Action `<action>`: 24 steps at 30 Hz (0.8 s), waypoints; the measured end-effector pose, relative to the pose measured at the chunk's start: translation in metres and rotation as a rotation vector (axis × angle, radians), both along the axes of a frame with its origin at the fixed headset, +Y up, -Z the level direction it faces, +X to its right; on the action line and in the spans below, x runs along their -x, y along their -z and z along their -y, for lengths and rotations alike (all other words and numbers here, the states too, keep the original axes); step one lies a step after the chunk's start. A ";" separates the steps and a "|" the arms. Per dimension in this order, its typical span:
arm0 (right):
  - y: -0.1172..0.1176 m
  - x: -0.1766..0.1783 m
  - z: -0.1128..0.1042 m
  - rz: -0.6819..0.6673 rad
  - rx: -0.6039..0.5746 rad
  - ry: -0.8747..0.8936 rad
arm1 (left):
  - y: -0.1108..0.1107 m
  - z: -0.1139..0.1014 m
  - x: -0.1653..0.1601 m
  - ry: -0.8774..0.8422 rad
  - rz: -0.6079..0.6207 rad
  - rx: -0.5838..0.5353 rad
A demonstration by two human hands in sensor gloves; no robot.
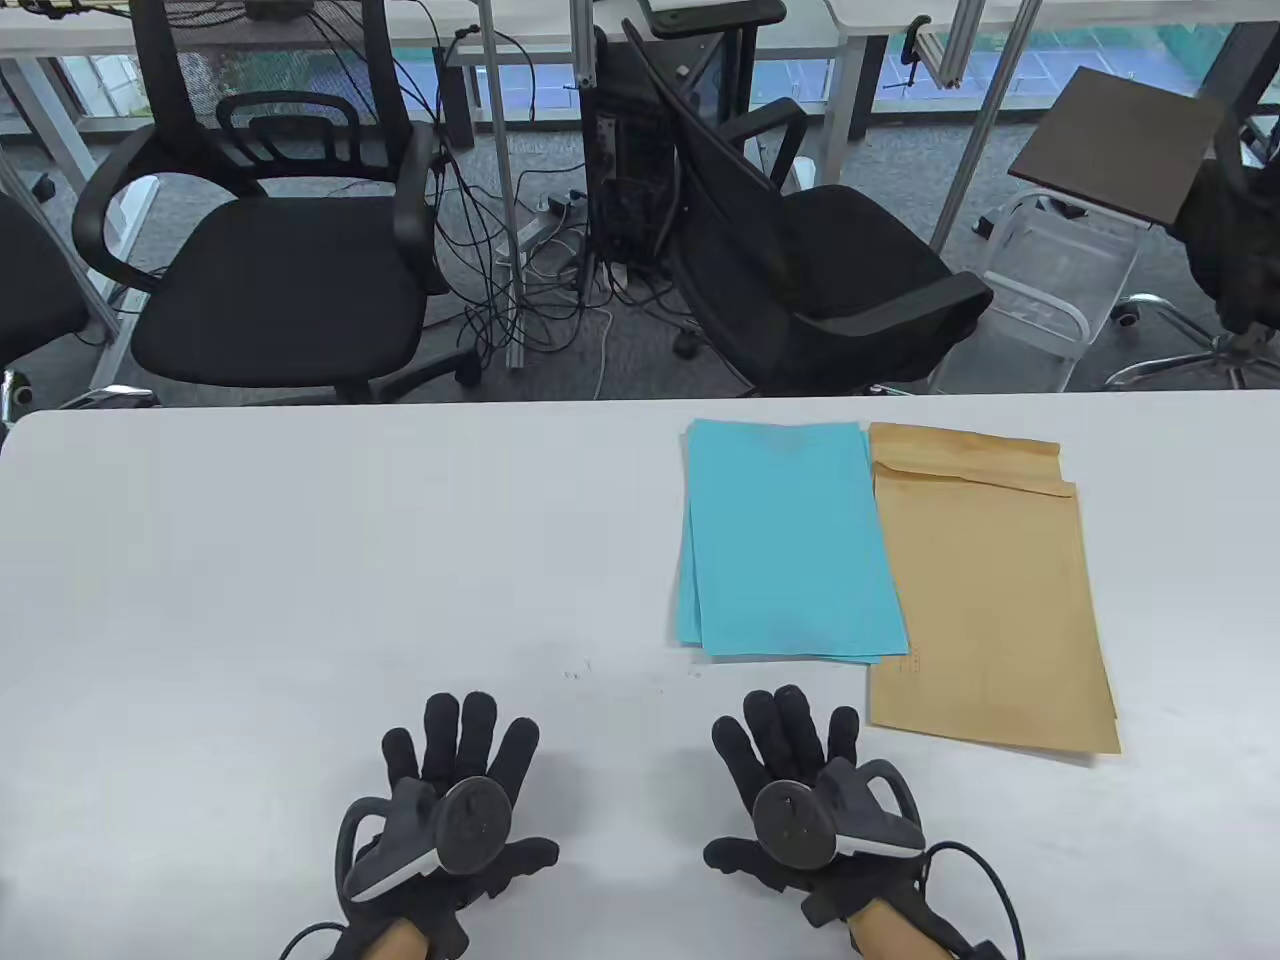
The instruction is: Stuff flat paper into A4 envelope
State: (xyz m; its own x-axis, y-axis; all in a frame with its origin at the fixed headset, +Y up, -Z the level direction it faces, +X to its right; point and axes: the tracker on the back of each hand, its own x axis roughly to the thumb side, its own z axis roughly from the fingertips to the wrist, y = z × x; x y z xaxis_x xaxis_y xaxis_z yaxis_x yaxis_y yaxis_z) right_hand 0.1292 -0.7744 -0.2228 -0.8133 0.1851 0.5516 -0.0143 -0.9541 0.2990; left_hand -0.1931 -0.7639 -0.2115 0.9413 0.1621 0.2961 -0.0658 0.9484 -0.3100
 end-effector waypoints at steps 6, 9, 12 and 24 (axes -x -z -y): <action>0.000 0.000 0.000 0.003 0.005 0.001 | 0.000 0.000 0.000 0.003 0.000 0.006; 0.000 0.000 0.001 0.005 0.004 0.002 | 0.000 0.000 0.000 0.002 -0.005 0.002; 0.002 -0.002 0.001 0.015 0.005 0.004 | 0.000 -0.001 0.000 0.001 -0.008 -0.002; 0.000 -0.001 0.002 0.018 0.007 -0.023 | 0.001 -0.001 0.001 -0.002 -0.007 -0.005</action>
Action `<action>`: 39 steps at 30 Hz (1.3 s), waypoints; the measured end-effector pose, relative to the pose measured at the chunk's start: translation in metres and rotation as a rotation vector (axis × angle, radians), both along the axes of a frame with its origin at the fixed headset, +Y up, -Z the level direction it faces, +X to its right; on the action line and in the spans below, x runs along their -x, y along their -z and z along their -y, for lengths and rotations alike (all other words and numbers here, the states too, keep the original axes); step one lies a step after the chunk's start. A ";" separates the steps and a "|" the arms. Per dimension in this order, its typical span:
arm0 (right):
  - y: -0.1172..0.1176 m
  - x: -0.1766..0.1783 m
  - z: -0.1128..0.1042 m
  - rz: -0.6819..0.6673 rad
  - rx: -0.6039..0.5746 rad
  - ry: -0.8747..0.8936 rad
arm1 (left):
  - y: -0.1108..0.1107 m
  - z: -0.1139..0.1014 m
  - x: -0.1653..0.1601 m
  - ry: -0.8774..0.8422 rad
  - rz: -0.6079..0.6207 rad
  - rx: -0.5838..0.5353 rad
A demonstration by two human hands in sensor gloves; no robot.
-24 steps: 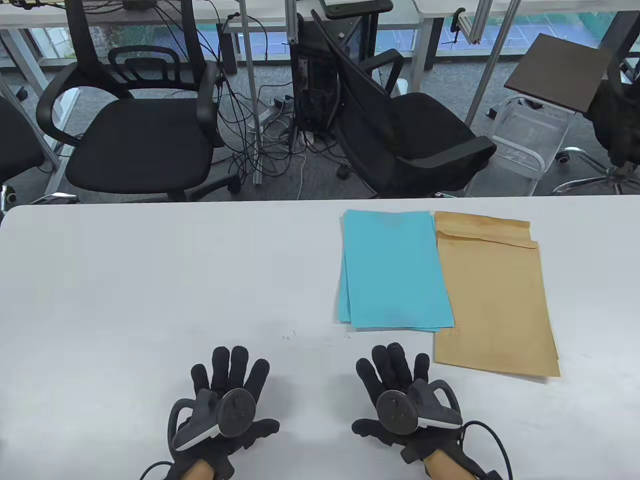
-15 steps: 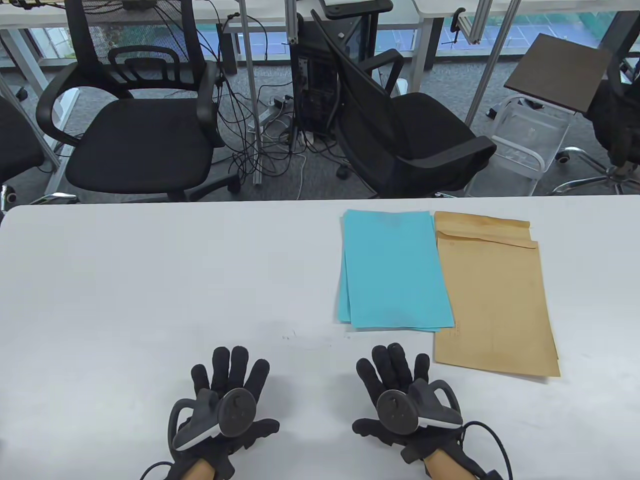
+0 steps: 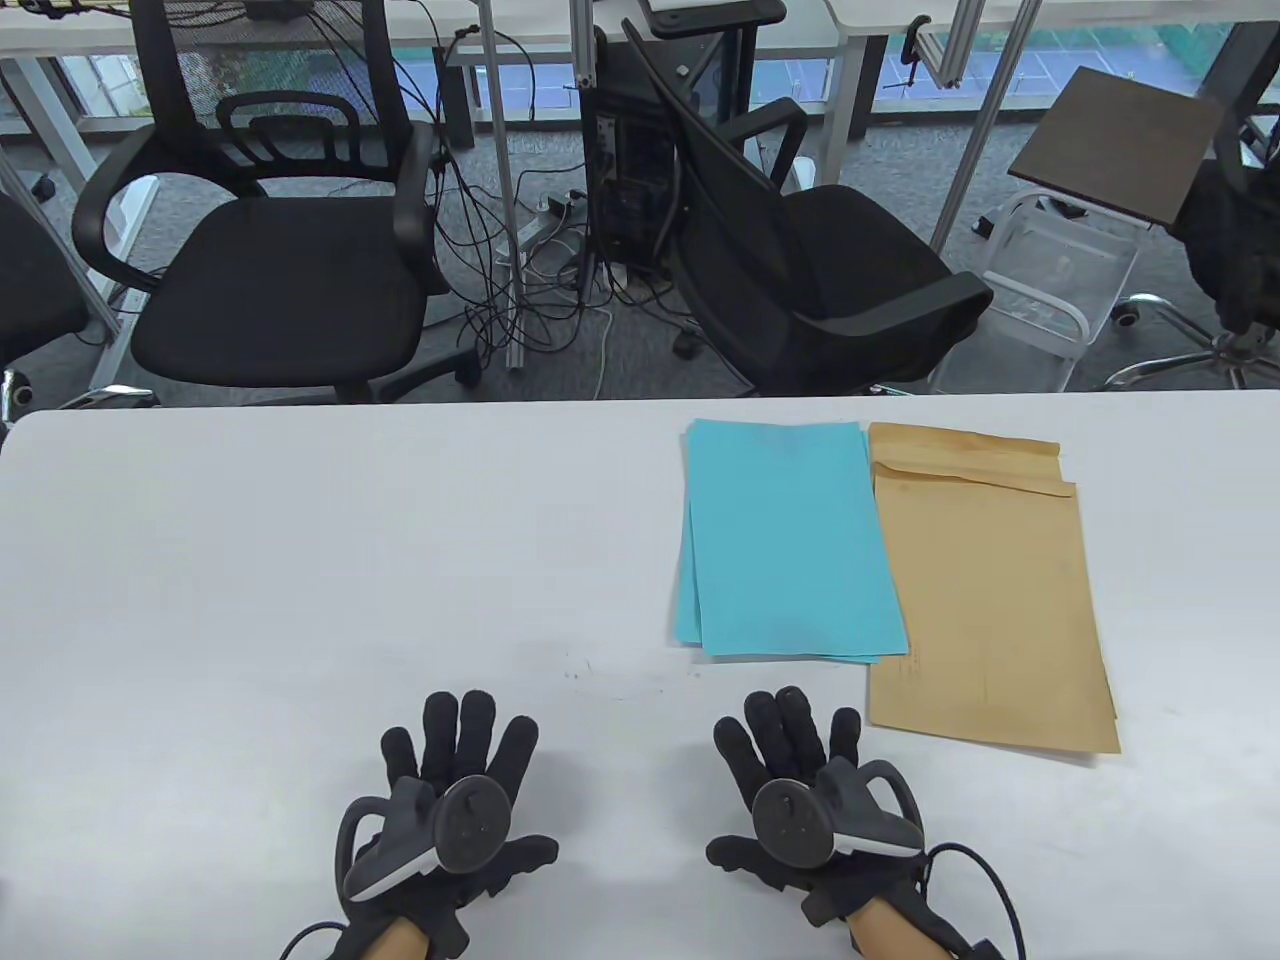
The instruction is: Stuff flat paper into A4 envelope
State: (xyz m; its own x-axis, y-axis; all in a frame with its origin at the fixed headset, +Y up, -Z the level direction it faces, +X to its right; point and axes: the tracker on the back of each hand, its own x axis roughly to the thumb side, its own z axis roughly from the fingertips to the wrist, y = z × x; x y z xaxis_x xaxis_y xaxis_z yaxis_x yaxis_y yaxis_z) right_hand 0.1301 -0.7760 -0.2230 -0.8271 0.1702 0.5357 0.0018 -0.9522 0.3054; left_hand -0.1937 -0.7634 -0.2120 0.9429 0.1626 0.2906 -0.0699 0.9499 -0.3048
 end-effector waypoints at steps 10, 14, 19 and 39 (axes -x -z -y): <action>0.000 0.000 0.000 0.005 0.003 -0.002 | 0.000 -0.001 0.001 -0.010 -0.003 -0.009; 0.000 0.001 0.002 0.010 0.025 -0.005 | 0.000 0.000 0.001 -0.007 -0.005 -0.003; 0.000 0.001 0.002 0.008 0.019 0.002 | 0.000 0.000 0.001 -0.004 -0.008 -0.004; 0.013 -0.022 -0.004 0.195 -0.076 -0.008 | 0.001 -0.002 -0.001 -0.009 0.005 -0.001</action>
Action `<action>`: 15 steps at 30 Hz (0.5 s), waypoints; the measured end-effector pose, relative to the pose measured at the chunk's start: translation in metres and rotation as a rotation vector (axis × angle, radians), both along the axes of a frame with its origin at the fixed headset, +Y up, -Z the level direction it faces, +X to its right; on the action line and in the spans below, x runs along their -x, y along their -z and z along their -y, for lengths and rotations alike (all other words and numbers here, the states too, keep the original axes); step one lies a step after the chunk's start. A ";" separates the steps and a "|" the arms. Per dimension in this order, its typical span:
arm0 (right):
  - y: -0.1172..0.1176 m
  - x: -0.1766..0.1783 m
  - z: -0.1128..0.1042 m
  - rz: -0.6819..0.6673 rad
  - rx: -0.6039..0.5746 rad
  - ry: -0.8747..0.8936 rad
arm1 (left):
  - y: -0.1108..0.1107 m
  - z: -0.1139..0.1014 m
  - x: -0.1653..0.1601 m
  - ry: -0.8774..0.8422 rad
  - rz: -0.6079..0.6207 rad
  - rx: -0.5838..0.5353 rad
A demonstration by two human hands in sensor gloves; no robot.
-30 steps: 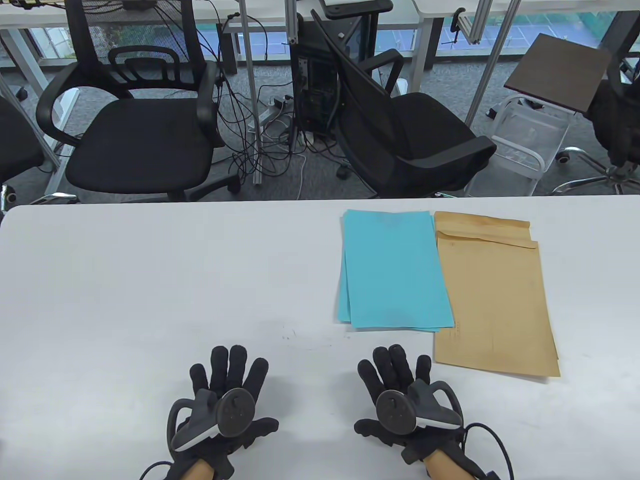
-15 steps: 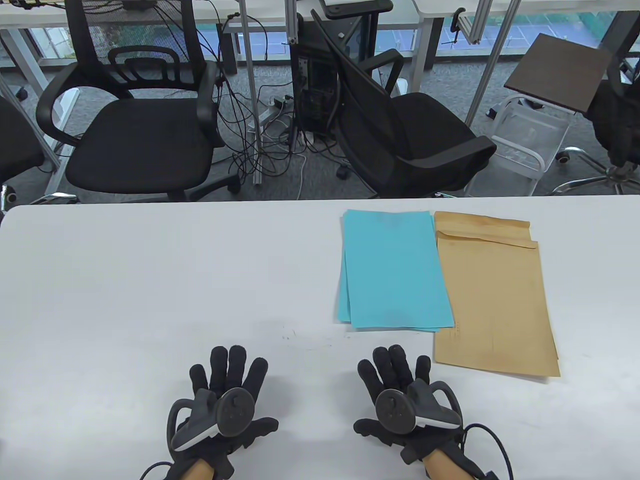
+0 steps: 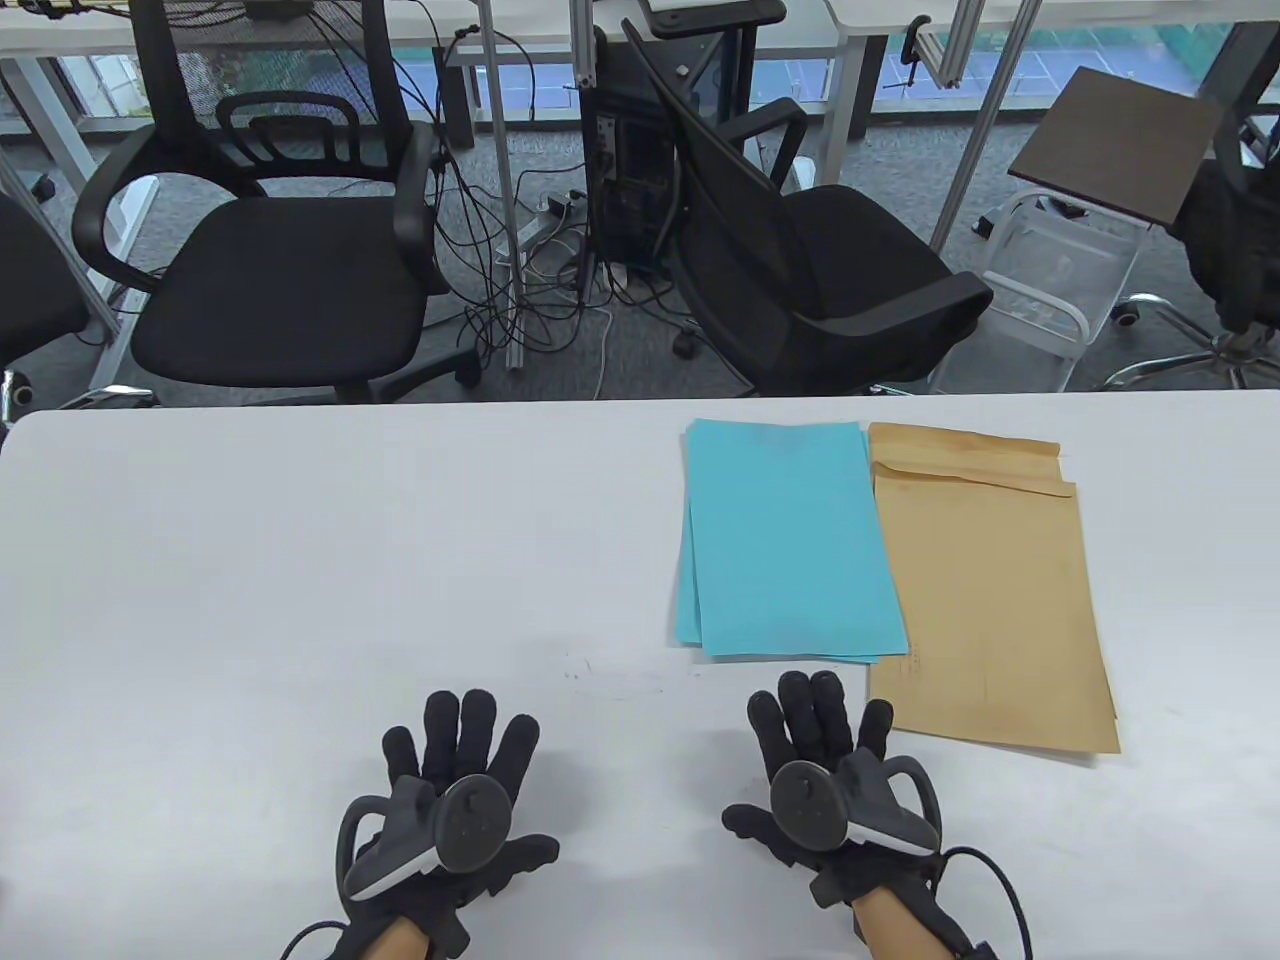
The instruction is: Stuff flat paper into A4 envelope
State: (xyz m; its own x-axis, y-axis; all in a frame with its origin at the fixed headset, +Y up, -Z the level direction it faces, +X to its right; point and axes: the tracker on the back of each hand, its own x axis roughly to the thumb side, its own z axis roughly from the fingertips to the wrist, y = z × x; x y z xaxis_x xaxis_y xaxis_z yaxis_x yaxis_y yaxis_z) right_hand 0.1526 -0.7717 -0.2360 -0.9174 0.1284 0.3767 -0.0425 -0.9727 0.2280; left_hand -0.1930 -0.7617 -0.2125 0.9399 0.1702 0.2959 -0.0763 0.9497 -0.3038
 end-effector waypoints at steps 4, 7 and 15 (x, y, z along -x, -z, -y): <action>0.007 -0.025 -0.006 0.111 -0.051 0.006 | 0.000 0.000 0.000 -0.004 -0.001 0.000; 0.013 -0.058 -0.013 0.266 -0.102 -0.006 | 0.000 0.000 0.000 -0.006 -0.001 -0.003; 0.015 -0.163 -0.029 0.729 -0.181 -0.020 | 0.000 -0.001 0.000 -0.014 0.009 -0.006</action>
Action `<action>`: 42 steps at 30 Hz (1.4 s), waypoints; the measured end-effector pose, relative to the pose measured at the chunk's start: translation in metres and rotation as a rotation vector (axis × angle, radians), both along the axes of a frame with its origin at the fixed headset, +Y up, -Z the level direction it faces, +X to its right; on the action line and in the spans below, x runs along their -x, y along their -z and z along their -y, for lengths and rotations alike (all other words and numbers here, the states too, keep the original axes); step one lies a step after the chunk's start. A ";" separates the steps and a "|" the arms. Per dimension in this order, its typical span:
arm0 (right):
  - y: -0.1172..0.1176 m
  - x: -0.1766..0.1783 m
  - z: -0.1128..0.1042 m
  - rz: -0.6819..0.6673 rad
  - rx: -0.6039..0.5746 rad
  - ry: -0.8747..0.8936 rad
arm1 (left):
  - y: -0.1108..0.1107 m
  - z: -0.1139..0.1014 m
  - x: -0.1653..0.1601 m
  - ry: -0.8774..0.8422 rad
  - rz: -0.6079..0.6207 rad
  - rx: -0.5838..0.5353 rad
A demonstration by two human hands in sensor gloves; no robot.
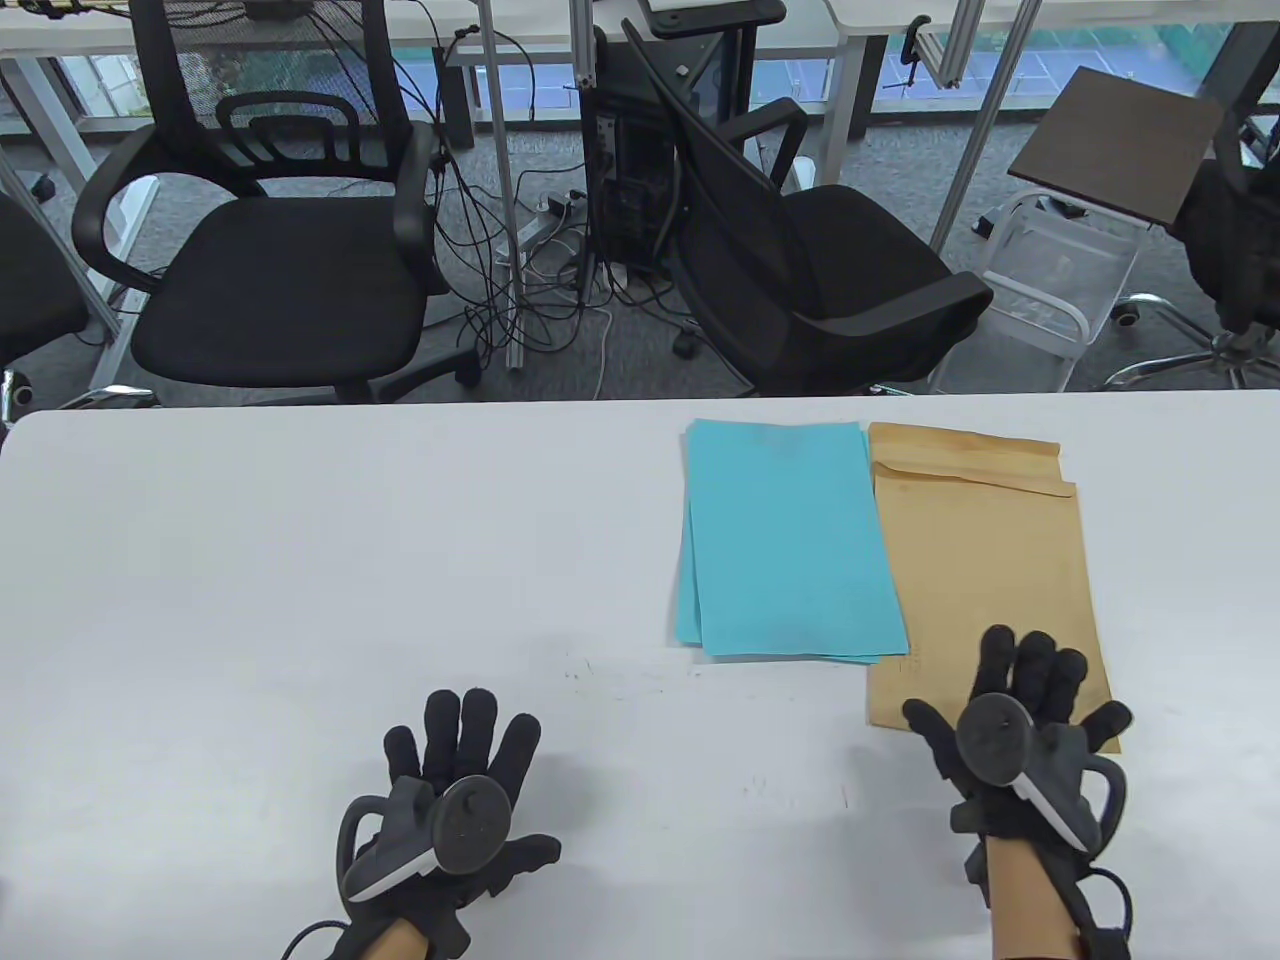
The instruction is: Stuff flat paper into A4 envelope
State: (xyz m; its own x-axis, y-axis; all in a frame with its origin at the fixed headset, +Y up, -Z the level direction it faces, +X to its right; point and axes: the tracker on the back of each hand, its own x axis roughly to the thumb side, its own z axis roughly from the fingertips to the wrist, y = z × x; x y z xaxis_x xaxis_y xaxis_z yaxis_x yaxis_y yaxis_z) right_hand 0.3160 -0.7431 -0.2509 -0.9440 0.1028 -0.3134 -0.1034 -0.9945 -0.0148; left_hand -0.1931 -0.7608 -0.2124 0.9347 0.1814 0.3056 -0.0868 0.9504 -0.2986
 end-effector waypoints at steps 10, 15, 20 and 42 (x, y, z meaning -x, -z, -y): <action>0.004 -0.074 0.010 0.285 0.177 0.104 | 0.002 0.002 0.001 -0.016 0.001 0.026; 0.010 -0.080 0.021 0.332 0.254 0.179 | 0.002 0.003 0.000 -0.018 0.004 0.028; 0.015 -0.076 0.017 0.335 0.130 0.137 | 0.005 0.008 0.001 -0.011 -0.005 0.056; -0.017 -0.075 -0.057 0.392 -0.373 0.204 | 0.002 0.001 0.000 -0.032 -0.003 0.018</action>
State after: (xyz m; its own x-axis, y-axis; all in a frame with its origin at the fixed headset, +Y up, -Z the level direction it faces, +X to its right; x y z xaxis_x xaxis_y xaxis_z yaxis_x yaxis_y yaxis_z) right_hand 0.3913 -0.6865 -0.2344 -0.7144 0.4409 -0.5434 -0.2084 -0.8753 -0.4363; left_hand -0.1936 -0.7618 -0.2147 0.9291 0.2169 0.2995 -0.1182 0.9416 -0.3154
